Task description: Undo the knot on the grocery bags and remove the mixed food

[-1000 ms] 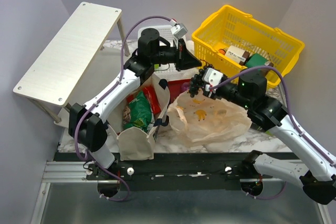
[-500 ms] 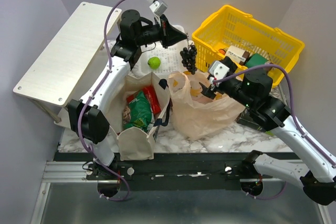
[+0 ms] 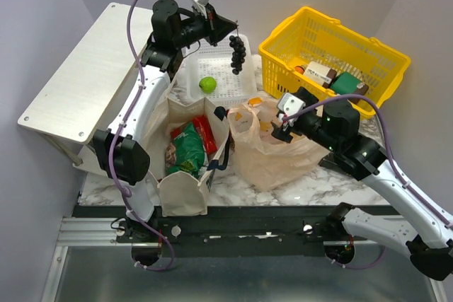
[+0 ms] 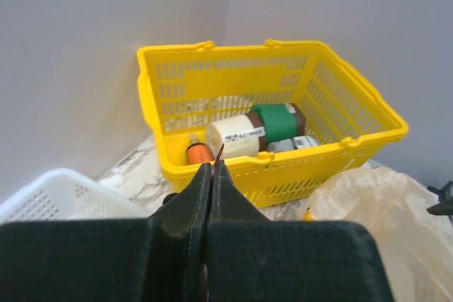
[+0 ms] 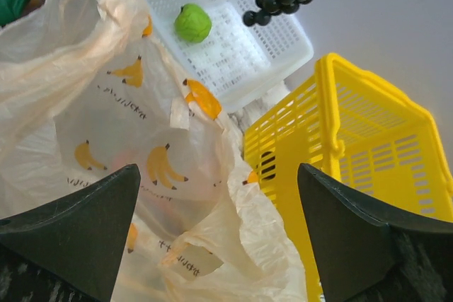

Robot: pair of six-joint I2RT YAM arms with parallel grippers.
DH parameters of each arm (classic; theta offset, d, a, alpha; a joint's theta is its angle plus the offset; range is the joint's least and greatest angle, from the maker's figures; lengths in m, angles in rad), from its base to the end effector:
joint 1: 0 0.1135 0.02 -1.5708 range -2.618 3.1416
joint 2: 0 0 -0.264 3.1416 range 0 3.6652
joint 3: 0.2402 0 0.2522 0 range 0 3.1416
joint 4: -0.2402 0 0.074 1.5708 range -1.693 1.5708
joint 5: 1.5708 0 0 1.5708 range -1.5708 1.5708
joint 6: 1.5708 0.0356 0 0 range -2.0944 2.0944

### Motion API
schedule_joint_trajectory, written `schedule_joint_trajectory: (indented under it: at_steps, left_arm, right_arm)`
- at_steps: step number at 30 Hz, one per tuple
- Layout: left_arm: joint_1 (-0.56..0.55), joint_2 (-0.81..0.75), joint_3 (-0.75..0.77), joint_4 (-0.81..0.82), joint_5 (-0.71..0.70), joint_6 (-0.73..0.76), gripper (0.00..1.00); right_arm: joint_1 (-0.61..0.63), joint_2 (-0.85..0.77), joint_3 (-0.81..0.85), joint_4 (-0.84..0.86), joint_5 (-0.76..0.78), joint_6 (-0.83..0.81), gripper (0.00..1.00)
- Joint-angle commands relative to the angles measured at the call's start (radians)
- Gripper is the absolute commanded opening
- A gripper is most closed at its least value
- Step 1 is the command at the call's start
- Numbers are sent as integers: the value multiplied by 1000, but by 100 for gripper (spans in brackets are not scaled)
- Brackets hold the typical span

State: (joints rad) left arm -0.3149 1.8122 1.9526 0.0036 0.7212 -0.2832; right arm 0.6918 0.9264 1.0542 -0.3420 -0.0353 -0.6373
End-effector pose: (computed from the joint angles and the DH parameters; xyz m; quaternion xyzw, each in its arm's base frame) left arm 0.3892 -0.1515 0.4780 0.2765 0.6080 -0.4291 0.6081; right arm 0.1561 0.1310 0.3920 -0.4888 0.6060 0.0308 0.6268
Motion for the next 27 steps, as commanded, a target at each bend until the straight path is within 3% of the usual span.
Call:
schedule_joint_trajectory:
  at_steps: [1,21,24,25,27]
  left_arm:
    - [26,50,-4,-65,-91,90,0]
    - [53,357,69,-91,-221,162,0]
    - [50,383,86,-80,-233,161,9]
    - [48,387,98,-80,-242,161,18]
    - [45,386,106,-76,-259,165,21]
  right_arm:
    - [-9,-26,-34,-35,-26,-7,100]
    - [-86,42,15,-135,-144,50,99]
    - [-86,49,17,-134,-150,51,100]
    - [-86,51,15,-134,-153,53,100]
    - [-87,51,9,-129,-158,56,99]
